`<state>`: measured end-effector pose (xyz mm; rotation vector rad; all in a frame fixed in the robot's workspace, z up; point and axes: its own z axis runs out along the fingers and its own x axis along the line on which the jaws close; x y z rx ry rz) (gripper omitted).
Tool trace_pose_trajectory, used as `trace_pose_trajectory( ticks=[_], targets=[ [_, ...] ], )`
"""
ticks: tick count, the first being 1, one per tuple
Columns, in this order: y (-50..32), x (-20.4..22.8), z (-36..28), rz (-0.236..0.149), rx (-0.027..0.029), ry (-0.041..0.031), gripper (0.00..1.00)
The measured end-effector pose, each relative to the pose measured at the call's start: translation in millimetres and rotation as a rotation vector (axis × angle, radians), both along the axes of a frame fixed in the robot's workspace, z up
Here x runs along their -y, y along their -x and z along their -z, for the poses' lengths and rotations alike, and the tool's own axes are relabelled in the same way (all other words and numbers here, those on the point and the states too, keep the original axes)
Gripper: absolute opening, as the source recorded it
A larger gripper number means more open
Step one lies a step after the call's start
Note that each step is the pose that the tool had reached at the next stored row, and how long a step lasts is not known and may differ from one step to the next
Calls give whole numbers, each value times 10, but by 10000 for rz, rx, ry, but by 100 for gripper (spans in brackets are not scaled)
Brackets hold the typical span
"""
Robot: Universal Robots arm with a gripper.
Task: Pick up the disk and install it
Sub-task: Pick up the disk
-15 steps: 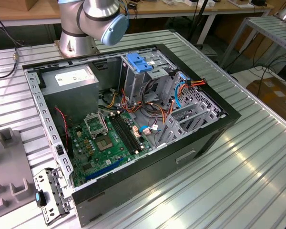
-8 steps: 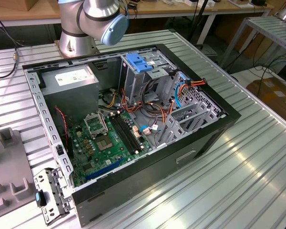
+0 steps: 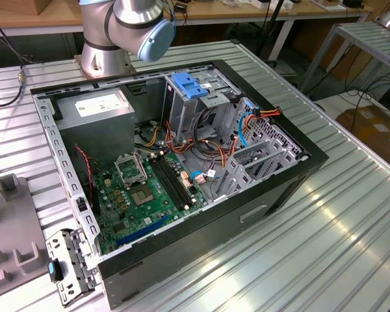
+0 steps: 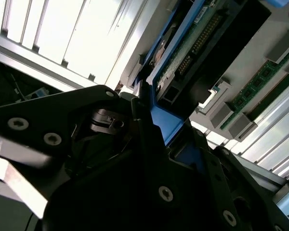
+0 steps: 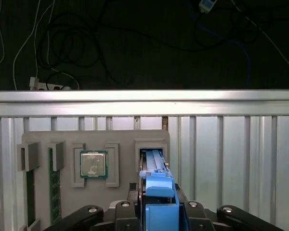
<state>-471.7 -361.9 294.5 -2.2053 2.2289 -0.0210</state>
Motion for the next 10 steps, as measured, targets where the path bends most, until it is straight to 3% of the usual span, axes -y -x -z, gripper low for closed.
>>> trace_pose_trajectory(
  ticks=[10],
  targets=[
    [0,0,-131,0,-2,5,37]
  ],
)
